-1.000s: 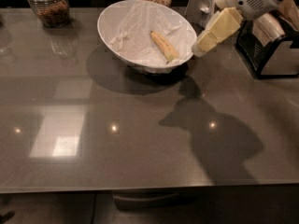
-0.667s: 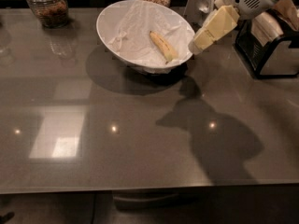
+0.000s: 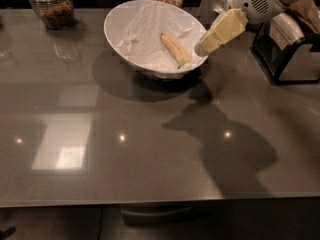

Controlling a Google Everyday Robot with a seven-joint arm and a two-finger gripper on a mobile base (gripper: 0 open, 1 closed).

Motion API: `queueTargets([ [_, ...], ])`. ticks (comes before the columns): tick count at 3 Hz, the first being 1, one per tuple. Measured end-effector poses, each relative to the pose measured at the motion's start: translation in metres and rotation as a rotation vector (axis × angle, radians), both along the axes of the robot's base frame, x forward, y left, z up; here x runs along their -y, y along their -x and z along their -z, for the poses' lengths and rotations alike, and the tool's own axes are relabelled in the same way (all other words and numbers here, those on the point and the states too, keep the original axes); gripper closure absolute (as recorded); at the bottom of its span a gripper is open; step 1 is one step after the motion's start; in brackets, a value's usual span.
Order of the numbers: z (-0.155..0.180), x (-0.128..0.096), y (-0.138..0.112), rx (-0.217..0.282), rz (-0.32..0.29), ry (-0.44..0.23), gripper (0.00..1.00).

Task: Pick banana from white bowl

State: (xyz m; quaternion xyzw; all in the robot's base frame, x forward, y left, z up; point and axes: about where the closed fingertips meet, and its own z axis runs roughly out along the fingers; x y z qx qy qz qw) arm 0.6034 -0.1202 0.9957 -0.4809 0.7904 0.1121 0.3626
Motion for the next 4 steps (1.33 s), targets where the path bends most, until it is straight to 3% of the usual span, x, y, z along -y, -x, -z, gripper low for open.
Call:
queueTargets([
  [2,0.014,-0.025,-0.037,0.091,0.092,-0.053,0.0],
  [3,0.028,-0.039,-0.062,0.107,0.114,-0.06,0.14],
  [4,0.039,-0.05,-0.081,0.113,0.122,-0.053,0.35],
])
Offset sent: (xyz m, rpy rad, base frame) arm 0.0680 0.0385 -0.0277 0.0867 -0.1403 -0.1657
